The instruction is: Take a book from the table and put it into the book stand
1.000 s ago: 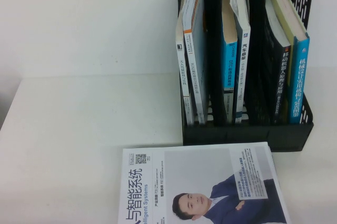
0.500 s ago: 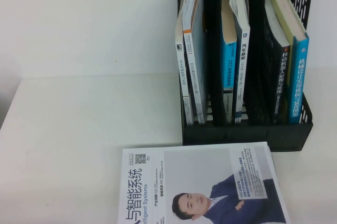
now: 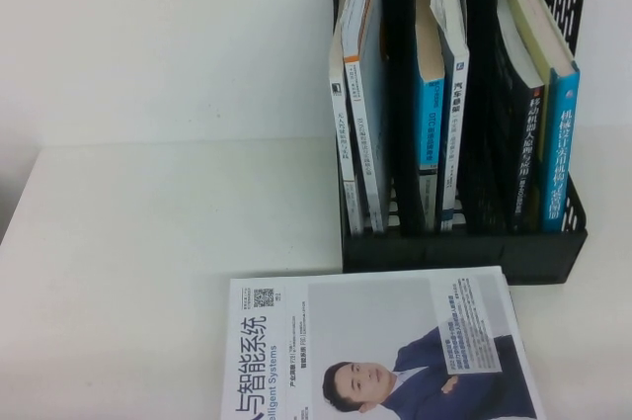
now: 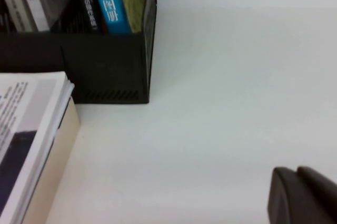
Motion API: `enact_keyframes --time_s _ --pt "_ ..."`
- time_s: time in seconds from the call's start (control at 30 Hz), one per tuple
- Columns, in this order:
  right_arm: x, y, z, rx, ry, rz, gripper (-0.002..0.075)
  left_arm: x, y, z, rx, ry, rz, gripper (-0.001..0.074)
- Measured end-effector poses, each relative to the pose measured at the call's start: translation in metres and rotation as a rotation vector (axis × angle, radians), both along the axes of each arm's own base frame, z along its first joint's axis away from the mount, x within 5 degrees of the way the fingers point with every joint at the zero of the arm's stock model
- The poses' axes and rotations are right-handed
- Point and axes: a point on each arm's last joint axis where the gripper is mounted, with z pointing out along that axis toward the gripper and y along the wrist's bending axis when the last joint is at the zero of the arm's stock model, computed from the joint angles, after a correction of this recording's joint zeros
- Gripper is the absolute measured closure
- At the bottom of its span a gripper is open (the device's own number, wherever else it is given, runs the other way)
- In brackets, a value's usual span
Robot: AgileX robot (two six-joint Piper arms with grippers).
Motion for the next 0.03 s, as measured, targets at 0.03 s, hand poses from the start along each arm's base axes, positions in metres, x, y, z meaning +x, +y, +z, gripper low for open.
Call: enact_keyframes --time_s 0.03 --pt "0.0002 0.0 0.0006 0.0 -0.007 0.0 0.0721 0.0 0.0 0.0 0.0 0.0 0.0 0.0737"
